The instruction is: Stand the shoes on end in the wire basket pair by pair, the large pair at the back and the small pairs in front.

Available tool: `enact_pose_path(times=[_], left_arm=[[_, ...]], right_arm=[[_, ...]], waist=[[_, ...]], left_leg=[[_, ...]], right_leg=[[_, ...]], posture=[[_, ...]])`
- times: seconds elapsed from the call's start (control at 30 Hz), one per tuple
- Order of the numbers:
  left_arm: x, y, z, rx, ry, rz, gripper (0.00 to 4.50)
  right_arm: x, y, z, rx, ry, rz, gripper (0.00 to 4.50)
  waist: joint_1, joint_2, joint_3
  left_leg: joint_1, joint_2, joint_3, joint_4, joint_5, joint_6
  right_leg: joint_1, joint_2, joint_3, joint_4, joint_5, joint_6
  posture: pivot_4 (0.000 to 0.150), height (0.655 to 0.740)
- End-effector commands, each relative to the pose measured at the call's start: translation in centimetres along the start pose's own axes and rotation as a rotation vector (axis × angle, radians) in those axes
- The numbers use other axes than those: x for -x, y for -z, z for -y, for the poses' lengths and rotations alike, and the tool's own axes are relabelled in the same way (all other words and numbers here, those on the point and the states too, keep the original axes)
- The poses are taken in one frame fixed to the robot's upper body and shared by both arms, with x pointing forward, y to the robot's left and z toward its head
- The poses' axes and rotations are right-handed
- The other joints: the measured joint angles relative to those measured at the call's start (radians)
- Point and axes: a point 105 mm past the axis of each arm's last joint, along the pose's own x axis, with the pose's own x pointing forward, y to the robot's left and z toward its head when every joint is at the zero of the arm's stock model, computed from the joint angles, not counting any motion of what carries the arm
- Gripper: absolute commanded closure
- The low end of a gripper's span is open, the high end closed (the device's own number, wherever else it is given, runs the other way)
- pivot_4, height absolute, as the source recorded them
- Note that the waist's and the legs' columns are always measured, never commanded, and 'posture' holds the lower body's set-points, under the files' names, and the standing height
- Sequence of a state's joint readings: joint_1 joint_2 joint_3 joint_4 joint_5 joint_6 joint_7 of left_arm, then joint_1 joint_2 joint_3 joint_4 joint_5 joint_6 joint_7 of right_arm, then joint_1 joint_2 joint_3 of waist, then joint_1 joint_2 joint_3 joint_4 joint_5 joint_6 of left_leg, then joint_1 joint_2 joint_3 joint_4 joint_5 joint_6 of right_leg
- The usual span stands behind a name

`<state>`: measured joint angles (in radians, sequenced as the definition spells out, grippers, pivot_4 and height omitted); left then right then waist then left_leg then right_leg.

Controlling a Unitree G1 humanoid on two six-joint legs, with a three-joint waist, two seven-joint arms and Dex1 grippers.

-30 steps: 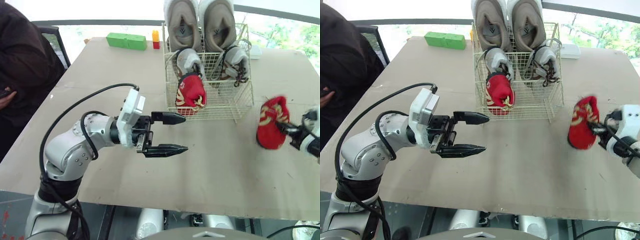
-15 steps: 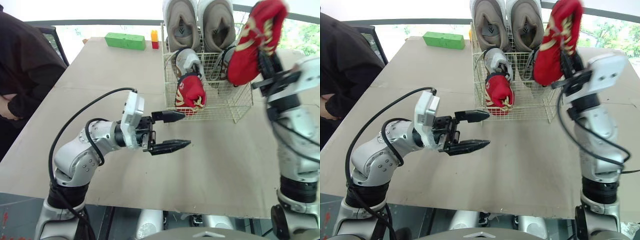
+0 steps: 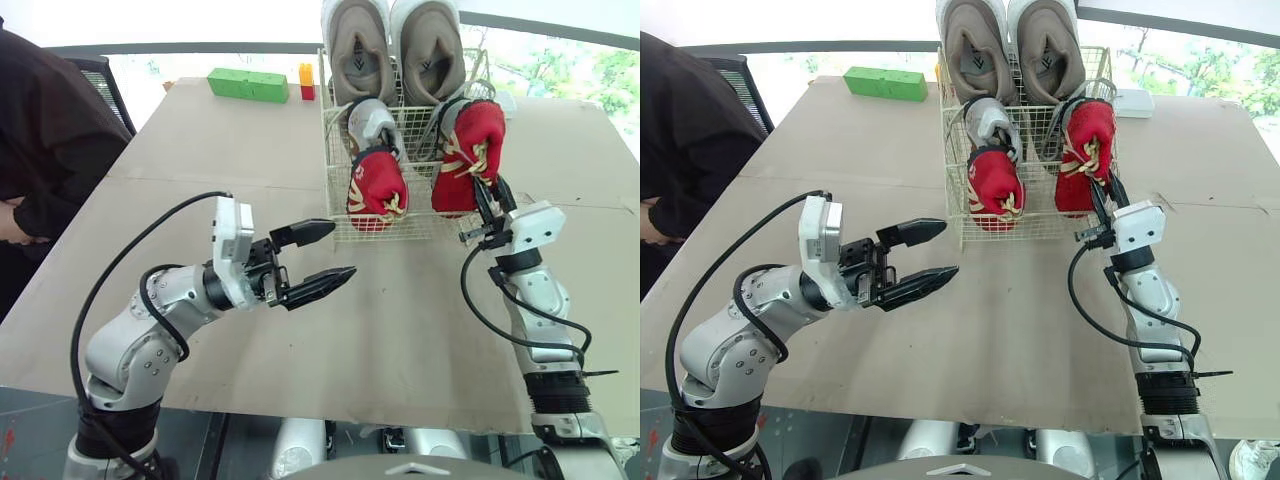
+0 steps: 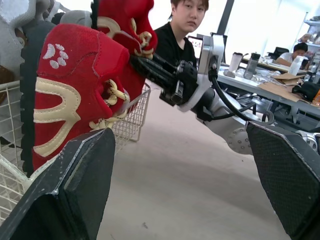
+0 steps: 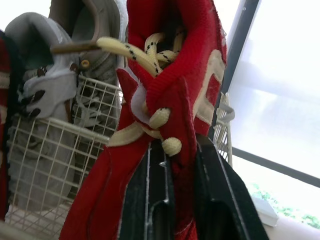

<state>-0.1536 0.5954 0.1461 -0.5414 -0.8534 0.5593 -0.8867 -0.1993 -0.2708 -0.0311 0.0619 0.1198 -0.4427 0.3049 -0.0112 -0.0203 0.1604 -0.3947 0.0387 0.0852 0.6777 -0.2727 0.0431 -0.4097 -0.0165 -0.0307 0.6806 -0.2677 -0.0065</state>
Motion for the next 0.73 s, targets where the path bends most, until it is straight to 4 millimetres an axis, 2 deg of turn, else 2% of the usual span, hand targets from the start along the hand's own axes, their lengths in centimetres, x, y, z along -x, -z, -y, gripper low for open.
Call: enact_pose_path(times=[0.03, 0.13, 0.2, 0.3, 0.4, 0.47, 0.5, 0.6, 0.67, 0.73], left_arm=[[0.1, -0.6, 0.2, -0.034, 0.0, 0.016, 0.0], [0.2, -0.4, 0.0, -0.021, -0.016, 0.014, 0.0], [0.4, -0.1, -0.1, -0.013, -0.031, 0.004, 0.0], [0.7, 0.4, -0.3, -0.002, -0.062, -0.022, 0.0], [1.5, 1.1, -0.7, 0.025, -0.121, -0.056, 0.0], [2.5, 1.9, -0.7, 0.034, -0.143, -0.105, 0.0], [3.2, 2.4, -0.8, 0.033, -0.165, -0.138, 0.0], [4.5, 3.4, -0.9, 0.041, -0.205, -0.197, 0.0], [5.4, 4.2, -0.8, 0.05, -0.214, -0.245, 0.0], [5.7, 4.9, -0.7, 0.059, -0.214, -0.273, 0.0]], right_arm=[[0.9, 0.3, -0.4, -0.03, -0.078, -0.041, 2.2], [1.6, -1.0, 0.4, -0.042, -0.112, -0.051, 0.74], [2.2, -2.0, 1.1, -0.039, -0.14, -0.064, 0.02], [3.3, -3.4, 1.7, -0.061, -0.212, -0.106, 0.02], [6.0, -4.7, 1.8, -0.08, -0.398, -0.23, 0.02], [8.8, -4.9, 2.7, -0.089, -0.482, -0.356, 0.02], [10.4, -4.8, 3.6, -0.096, -0.497, -0.427, 0.02], [13.1, -4.8, 5.3, -0.101, -0.496, -0.542, 0.02], [14.5, -4.6, 6.6, -0.09, -0.465, -0.597, 0.02], [15.3, -4.3, 7.1, -0.082, -0.463, -0.628, 0.02]], waist=[[-0.002, 0.001, -0.001], [-0.003, 0.001, -0.001], [0.0, 0.001, -0.001], [0.001, 0.001, 0.0], [0.006, 0.002, 0.0], [0.011, 0.002, 0.0], [0.015, 0.002, 0.0], [0.02, 0.001, 0.0], [0.02, 0.001, 0.0], [0.021, 0.001, -0.001]], left_leg=[[0.0, 0.0, 0.0, 0.0, 0.0, 0.0], [0.001, 0.0, 0.0, 0.0, 0.0, 0.0], [0.001, 0.0, 0.0, 0.0, 0.0, 0.0], [0.0, 0.0, 0.0, 0.0, 0.0, 0.0], [0.0, 0.0, 0.0, 0.0, 0.0, 0.001], [-0.001, 0.0, -0.001, -0.001, -0.001, 0.001], [-0.001, 0.0, -0.001, -0.001, -0.001, 0.001], [0.0, 0.0, 0.0, -0.003, -0.002, 0.003], [0.001, 0.0, 0.0, -0.003, -0.003, 0.005], [0.002, 0.0, 0.001, -0.003, -0.003, 0.005]], right_leg=[[0.0, 0.0, 0.0, 0.0, 0.0, 0.0], [0.0, 0.0, 0.0, 0.0, 0.0, 0.0], [0.0, 0.0, 0.0, 0.001, 0.0, 0.0], [0.0, 0.0, 0.0, 0.0, 0.0, 0.0], [0.0, -0.001, 0.0, -0.001, 0.0, 0.0], [0.0, -0.001, -0.001, -0.002, 0.0, 0.0], [0.0, -0.001, -0.001, -0.002, 0.0, 0.0], [0.0, -0.001, -0.001, -0.003, 0.0, 0.0], [0.0, -0.001, 0.0, -0.002, -0.001, 0.0], [0.0, -0.001, 0.0, -0.002, -0.001, 0.001]], posture=[[0.15, 0.74], [0.15, 0.74], [0.15, 0.74], [0.15, 0.74], [0.15, 0.74], [0.15, 0.74], [0.15, 0.74], [0.15, 0.74], [0.15, 0.74], [0.15, 0.74]])
